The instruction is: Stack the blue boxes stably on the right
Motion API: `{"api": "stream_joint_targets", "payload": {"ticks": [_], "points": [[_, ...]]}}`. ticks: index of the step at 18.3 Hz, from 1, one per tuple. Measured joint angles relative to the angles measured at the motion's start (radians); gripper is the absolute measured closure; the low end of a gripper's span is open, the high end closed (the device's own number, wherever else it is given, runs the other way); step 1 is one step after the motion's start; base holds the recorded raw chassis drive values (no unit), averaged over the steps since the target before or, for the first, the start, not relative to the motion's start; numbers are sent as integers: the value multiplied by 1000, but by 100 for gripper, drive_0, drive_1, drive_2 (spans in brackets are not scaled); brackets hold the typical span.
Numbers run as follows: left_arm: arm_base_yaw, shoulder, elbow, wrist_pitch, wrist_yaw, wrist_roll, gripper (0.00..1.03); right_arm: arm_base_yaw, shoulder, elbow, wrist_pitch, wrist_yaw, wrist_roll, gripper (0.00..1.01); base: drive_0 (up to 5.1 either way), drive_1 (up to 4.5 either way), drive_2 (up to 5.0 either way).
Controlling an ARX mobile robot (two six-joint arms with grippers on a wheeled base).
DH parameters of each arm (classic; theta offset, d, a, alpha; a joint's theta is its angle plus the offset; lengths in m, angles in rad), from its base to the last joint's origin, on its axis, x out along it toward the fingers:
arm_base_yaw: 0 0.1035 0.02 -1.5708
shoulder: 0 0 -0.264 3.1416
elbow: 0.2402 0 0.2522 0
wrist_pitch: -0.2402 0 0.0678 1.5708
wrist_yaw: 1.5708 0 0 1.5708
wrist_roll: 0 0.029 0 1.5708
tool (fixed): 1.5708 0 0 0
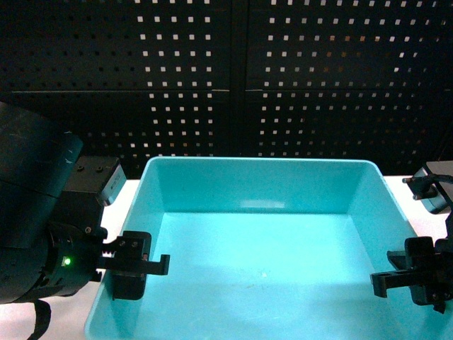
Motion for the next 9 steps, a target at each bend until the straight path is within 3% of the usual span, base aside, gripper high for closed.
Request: {"api": "stream_joint_targets", "payload": {"ticks": [2, 3, 4, 9], "points": [[-9, 0, 0, 8, -3, 2, 33, 3, 0, 0, -2, -2, -1, 94, 0, 0, 0], [-17, 0, 0, 6, -1, 3, 9, 2, -4, -2, -5, -3, 0, 94, 0, 0, 0], [-14, 0, 0, 7, -3, 4, 5, 2, -5, -2, -8, -3, 0, 94, 0, 0, 0], [-31, -40, 35, -33, 7, 3, 5, 1, -18, -10, -26, 0, 2, 94, 0, 0, 0]]}}
